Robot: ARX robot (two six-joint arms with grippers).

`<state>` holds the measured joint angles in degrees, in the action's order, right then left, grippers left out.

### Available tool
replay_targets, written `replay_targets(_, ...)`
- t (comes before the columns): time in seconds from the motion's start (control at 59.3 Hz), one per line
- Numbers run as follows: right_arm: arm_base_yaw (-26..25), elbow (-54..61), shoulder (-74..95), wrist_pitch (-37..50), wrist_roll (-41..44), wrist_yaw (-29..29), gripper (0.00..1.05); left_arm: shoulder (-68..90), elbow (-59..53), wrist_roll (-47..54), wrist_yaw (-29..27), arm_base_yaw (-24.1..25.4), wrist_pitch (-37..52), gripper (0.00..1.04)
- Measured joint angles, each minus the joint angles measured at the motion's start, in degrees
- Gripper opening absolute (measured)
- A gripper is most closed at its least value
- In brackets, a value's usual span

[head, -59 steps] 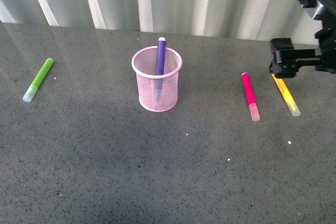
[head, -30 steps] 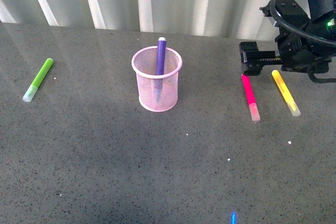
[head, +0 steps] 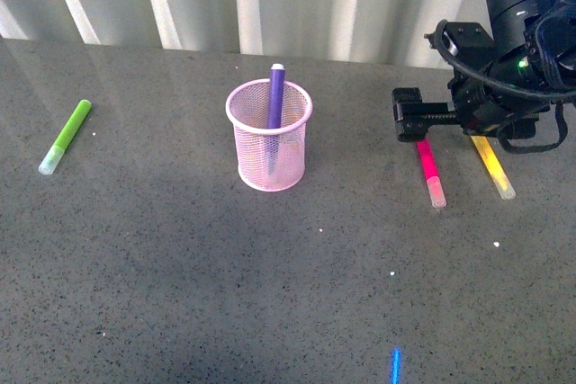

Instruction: Insert purple and pink pens into pink cup

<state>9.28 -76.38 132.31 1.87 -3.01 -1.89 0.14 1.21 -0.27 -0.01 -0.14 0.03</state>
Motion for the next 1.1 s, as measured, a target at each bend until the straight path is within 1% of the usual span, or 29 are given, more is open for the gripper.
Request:
replay_targets(0.742,1.1,-2.5,3.9,-0.4,-0.2,1.3,0.97,0.0,0.0,0.0,0.0,0.0,0.0,0.98)
replay_targets(0.793,1.1,-2.5,3.9,-0.5,-0.2,1.4,0.91,0.0,0.0,0.0,0.0,0.0,0.0,0.98)
replay_targets(0.877,1.3,-2.5,4.0,-0.5,-0.3,1.4,0.77,0.0,0.0,0.0,0.0,0.0,0.0,0.98)
replay_targets(0.911,1.4,-2.5,4.0,-0.5,-0.3,1.4,0.74,0.0,0.0,0.0,0.0,0.0,0.0,0.98)
replay_targets(0.995,1.6,-2.5,4.0,-0.5,-0.5,1.0,0.6,0.0,0.0,0.0,0.0,0.0,0.0,0.98)
replay_targets(1.029,1.7,-2.5,4.0,-0.6,-0.5,0.9,0.56,0.0,0.0,0.0,0.0,0.0,0.0,0.98)
replay_targets(1.096,1.7,-2.6,4.0,-0.6,-0.7,0.7,0.44,0.0,0.0,0.0,0.0,0.0,0.0,0.98)
